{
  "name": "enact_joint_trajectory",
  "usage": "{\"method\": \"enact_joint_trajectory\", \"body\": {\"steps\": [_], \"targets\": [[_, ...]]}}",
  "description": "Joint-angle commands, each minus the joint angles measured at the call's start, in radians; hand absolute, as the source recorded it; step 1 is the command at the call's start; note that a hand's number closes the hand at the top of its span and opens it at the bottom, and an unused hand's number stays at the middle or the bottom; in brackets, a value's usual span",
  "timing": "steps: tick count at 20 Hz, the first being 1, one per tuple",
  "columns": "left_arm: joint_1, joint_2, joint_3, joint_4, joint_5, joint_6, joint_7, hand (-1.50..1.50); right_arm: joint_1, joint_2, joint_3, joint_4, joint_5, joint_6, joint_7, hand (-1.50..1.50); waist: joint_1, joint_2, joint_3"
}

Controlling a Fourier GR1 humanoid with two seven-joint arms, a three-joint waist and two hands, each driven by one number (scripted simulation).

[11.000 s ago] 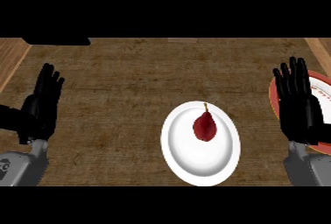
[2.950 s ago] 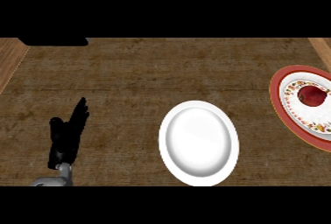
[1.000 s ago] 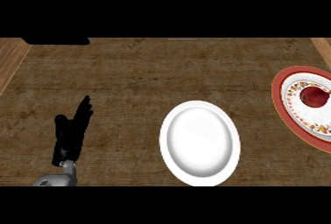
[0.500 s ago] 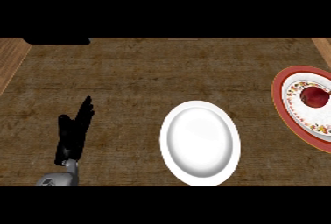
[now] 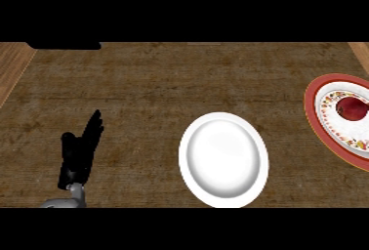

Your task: Pick the pear from the plate and place it in the plate

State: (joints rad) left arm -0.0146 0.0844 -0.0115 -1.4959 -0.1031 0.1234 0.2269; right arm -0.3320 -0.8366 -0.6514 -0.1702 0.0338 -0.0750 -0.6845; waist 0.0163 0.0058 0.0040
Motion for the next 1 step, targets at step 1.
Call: {"method": "enact_joint_trajectory", "body": {"steps": [1], "targets": [[-0.028, -0.017, -0.002, 0.066, -0.02, 0.016, -0.05, 0.0, 0.03, -0.032, 0.003, 0.016, 0.002, -0.008, -0.004, -1.5, -0.003, 0.002, 0.0]]}}
